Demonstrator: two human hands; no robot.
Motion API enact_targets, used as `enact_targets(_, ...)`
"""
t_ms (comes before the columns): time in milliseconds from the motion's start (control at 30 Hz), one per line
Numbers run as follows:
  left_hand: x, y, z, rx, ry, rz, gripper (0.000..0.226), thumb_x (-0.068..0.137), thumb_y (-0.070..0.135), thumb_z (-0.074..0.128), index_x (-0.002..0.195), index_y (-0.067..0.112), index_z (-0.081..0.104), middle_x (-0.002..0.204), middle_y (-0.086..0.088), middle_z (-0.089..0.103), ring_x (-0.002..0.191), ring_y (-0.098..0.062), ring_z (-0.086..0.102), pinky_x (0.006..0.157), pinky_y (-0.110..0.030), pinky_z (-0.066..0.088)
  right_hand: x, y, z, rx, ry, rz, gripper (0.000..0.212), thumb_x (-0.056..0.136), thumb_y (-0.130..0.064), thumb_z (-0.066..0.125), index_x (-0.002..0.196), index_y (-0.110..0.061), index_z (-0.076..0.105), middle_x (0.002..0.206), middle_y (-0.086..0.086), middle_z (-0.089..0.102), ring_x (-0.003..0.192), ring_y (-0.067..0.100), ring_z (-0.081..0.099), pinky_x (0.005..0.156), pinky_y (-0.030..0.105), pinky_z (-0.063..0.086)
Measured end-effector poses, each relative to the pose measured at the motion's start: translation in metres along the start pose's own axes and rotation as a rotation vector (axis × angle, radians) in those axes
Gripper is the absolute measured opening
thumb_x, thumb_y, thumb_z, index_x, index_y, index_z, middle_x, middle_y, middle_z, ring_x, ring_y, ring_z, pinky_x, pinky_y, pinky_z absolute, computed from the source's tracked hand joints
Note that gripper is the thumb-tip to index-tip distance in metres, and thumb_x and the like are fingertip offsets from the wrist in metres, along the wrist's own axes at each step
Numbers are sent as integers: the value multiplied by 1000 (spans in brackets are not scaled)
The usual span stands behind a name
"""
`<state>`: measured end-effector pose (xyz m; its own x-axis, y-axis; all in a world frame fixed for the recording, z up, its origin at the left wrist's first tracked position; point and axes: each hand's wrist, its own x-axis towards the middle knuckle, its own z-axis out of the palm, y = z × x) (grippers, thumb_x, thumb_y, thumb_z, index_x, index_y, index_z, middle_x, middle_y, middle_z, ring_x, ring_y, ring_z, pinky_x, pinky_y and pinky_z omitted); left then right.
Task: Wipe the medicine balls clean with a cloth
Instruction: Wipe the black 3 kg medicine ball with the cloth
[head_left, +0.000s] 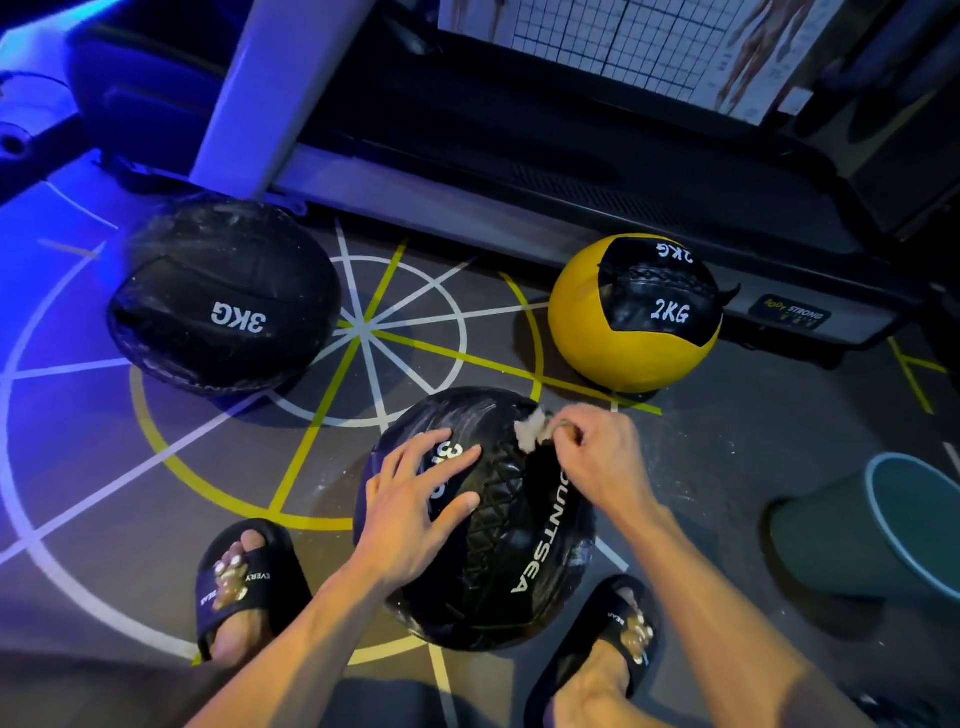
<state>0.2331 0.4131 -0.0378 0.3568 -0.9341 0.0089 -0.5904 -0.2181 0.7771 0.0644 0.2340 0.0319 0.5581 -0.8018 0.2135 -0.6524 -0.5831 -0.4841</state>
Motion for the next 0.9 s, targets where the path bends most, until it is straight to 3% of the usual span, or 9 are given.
enact_targets(67,1,1,1,3,0,8,51,92,71,46,142,62,46,156,33,24,145,3,12,107,-39,19,4,-9,4,118,42,92,28,86,0,59,98,-17,79,103,-7,76,79,-4,62,77,22,47)
enact_targets(167,2,1,-2,20,3,5,50,91,72,47,141,62,46,155,33,25,142,5,12,105,-37,18,-9,-20,25,167,-159,20,39,91,-4,55,119,-23,75,130,-6,68,125,6,58,112,28,40)
enact_targets(333,0,-4,-5,21,22,-5,51,91,74,43,140,63,46,155,34,25,141,7,12,105,-37,19,-34,-28,10,120,-149,-44,36,92,-21,49,116,-23,76,127,-8,70,121,-10,49,111,9,31)
enact_targets(500,-6,-2,1,16,33,19,49,92,73,44,140,68,41,155,35,24,144,6,12,107,-38,19,-56,-38,23,-89,-367,-232,51,106,-39,35,156,-26,36,164,-14,20,153,-1,3,117,14,-7)
enact_targets(567,-6,-4,-1,17,39,18,47,93,73,43,140,70,39,155,35,24,143,8,11,107,-38,19,-38,-32,28,-117,-377,-210,51,108,-38,29,157,-26,33,165,-13,18,153,0,5,120,20,-4)
enact_targets(633,-5,-2,0,29,40,26,47,92,74,42,139,69,41,154,35,25,141,11,9,106,-37,19,-6,-24,37,-124,-339,-86,49,107,-37,25,152,-27,44,164,-10,30,151,8,24,126,37,17)
enact_targets(700,-4,1,4,39,35,39,48,91,75,42,138,67,43,154,36,25,140,13,8,104,-36,19,21,-29,40,-123,-338,108,45,106,-35,28,138,-29,59,156,-6,44,143,17,41,117,48,36)
enact_targets(800,-3,-1,2,32,49,28,46,91,75,44,136,67,45,153,35,27,140,10,12,104,-37,20,15,-49,37,-201,-399,19,40,106,-30,34,131,-21,64,143,4,58,128,22,56,106,44,46)
enact_targets(900,-4,-2,1,40,34,26,48,91,76,43,138,66,46,154,36,24,143,5,14,105,-37,20,8,-37,25,-167,-453,-26,43,107,-29,32,140,-23,58,151,-3,51,138,18,47,114,41,39)
